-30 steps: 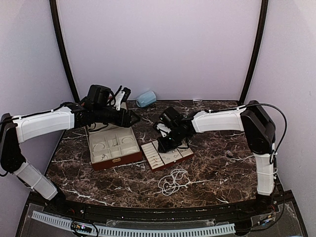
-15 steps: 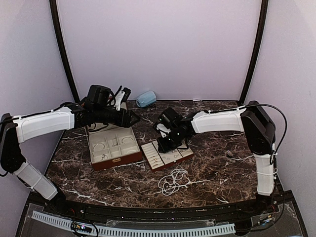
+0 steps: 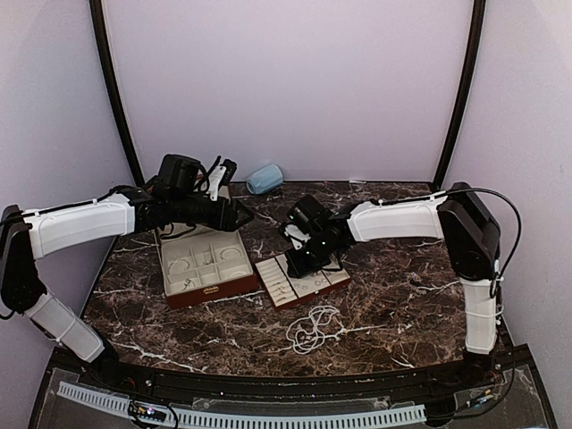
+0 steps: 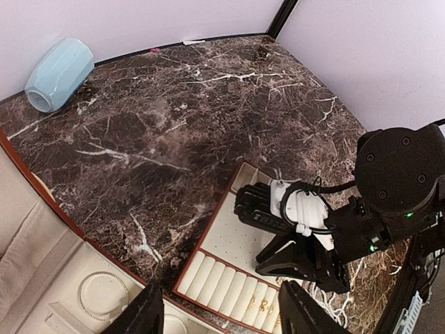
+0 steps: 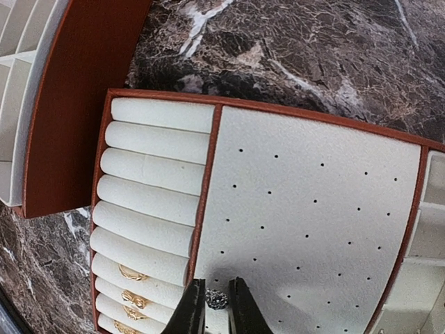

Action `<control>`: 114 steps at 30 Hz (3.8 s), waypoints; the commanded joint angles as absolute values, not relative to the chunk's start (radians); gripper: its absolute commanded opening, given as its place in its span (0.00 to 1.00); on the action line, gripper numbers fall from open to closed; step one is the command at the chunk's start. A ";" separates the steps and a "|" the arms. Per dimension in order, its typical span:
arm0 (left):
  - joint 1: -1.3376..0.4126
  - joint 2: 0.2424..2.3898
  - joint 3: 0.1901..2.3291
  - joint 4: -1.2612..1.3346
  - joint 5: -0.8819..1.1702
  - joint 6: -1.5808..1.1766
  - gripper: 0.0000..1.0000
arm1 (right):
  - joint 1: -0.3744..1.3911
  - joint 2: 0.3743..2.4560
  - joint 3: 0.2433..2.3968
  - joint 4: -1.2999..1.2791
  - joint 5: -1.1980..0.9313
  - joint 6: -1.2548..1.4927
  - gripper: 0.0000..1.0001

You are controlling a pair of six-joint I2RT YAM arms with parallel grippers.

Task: Organize the mixed jewelry
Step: Pick up the earring from the earring holder, then pass from the right arm to the left

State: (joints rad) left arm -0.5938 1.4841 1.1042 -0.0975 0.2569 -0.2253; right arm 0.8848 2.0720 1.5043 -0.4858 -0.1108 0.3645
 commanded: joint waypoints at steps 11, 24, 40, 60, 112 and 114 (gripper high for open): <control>-0.594 1.473 1.085 -0.069 0.284 -0.235 0.59 | 0.900 2.080 1.512 -0.453 -0.129 0.382 0.09; -0.594 1.470 1.080 -0.064 0.282 -0.237 0.59 | 0.899 2.051 1.470 -0.314 -0.127 0.443 0.02; -0.594 1.467 1.058 -0.031 0.312 -0.259 0.59 | 0.899 1.989 1.284 0.063 -0.018 0.526 0.04; -0.635 1.409 0.735 0.610 0.396 -0.437 0.59 | 0.878 1.727 1.164 0.171 0.019 0.575 0.08; -0.768 1.627 0.878 0.853 0.481 -0.458 0.16 | 0.882 1.539 1.051 0.313 -0.220 0.647 0.09; -0.769 1.623 0.876 0.854 0.481 -0.454 0.18 | 0.882 1.541 1.051 0.313 -0.219 0.647 0.09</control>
